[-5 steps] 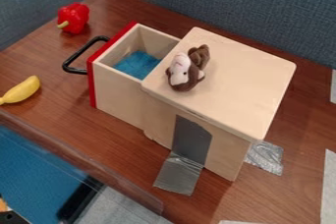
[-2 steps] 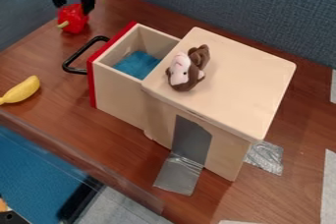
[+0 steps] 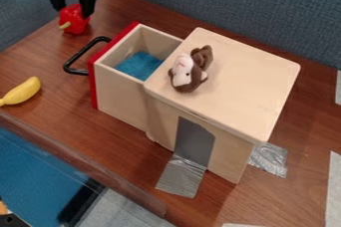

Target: Move the red pepper to the lower left side of the table

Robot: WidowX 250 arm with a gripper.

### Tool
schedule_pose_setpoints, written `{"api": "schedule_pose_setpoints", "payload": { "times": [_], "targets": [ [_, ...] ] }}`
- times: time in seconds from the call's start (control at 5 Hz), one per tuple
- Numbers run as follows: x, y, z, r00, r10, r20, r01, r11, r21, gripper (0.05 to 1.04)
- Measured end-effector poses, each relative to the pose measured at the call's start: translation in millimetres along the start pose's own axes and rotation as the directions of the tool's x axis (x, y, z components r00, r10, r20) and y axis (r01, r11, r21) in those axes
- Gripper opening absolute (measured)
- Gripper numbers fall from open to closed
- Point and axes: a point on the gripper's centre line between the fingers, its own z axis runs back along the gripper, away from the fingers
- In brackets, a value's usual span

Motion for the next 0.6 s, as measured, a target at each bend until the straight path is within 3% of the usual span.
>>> {"api": "schedule_pose_setpoints", "payload": {
  "times": [0.2,0.4,0.6],
  "targets": [
    [-2.5,-2.6,-3.9,1.000,-0.004,-0.020,0.005,1.000,0.015,0.950],
    [-1.3,-4.5,-3.2,1.000,-0.004,-0.017,0.005,1.000,0.015,0.827],
    [-1.3,-5.2,-5.1,1.000,0.003,-0.011,-0.003,1.000,0.008,0.826]
  ]
}}
